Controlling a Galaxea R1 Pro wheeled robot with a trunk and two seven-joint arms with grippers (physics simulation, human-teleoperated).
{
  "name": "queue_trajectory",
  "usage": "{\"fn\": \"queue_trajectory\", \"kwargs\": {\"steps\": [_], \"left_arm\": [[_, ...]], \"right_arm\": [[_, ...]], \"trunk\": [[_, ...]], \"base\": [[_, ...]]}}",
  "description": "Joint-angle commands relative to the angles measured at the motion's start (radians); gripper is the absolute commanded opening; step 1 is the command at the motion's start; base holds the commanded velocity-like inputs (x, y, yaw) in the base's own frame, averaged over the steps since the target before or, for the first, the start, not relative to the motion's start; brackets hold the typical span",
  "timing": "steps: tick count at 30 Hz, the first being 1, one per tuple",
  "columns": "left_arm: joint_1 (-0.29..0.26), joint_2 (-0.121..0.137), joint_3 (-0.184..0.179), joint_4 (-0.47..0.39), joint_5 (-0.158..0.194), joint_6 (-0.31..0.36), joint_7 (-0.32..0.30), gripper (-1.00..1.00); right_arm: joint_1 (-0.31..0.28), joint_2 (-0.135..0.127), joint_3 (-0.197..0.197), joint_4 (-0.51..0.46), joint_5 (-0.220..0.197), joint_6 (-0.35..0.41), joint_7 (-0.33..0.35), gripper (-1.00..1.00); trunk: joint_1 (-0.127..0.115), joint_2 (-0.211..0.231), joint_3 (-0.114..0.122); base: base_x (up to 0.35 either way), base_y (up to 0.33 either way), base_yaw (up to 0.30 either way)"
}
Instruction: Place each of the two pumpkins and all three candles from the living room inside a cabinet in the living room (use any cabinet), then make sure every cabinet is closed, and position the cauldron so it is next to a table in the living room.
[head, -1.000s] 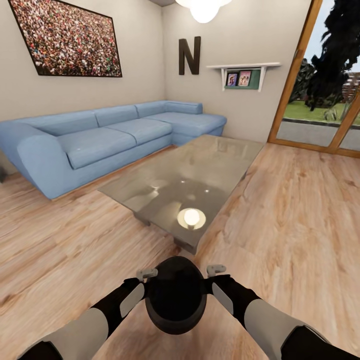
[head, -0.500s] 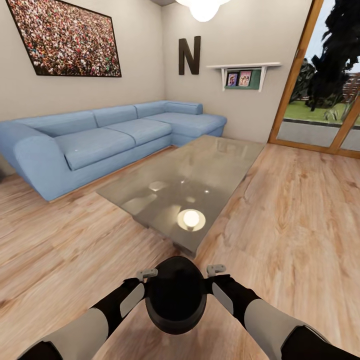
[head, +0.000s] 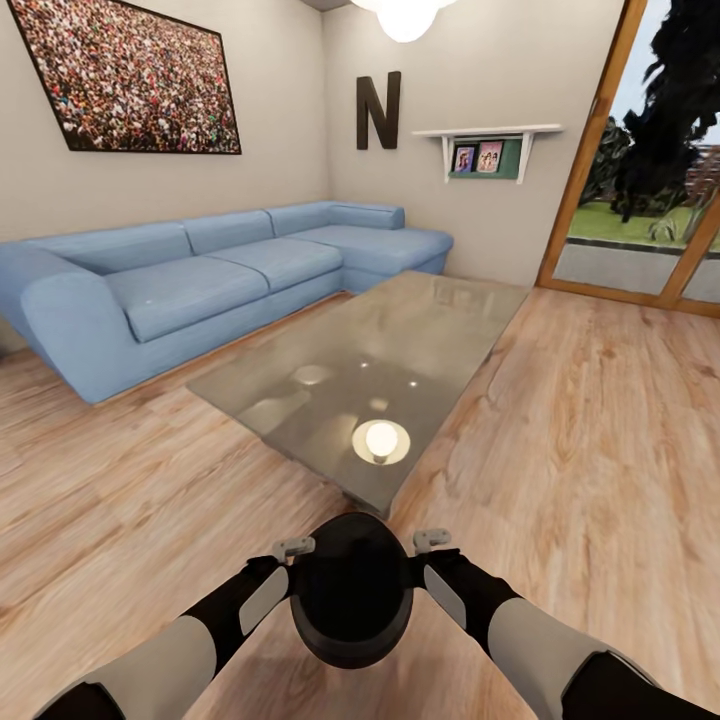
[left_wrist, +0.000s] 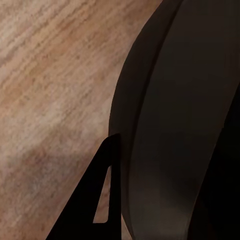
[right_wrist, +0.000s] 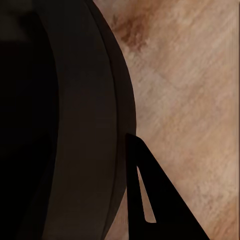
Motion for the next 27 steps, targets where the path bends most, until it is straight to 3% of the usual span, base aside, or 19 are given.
{"fn": "queue_trajectory", "kwargs": {"steps": [1, 27], "left_arm": [[-0.001, 0.002, 0.0, -0.005, 0.022, -0.004, -0.003, -1.0], [-0.001, 0.003, 0.0, -0.005, 0.022, -0.001, -0.001, -1.0]], "right_arm": [[-0.001, -0.024, -0.017, -0.002, 0.0, 0.004, -0.006, -1.0], [-0.001, -0.024, -0.016, -0.002, 0.0, 0.002, -0.006, -1.0]], "trunk": [[0.0, 0.0, -0.001], [0.0, 0.0, -0.001]], "base": [[0.165, -0.053, 0.0], [0.036, -0.003, 0.0]]}}
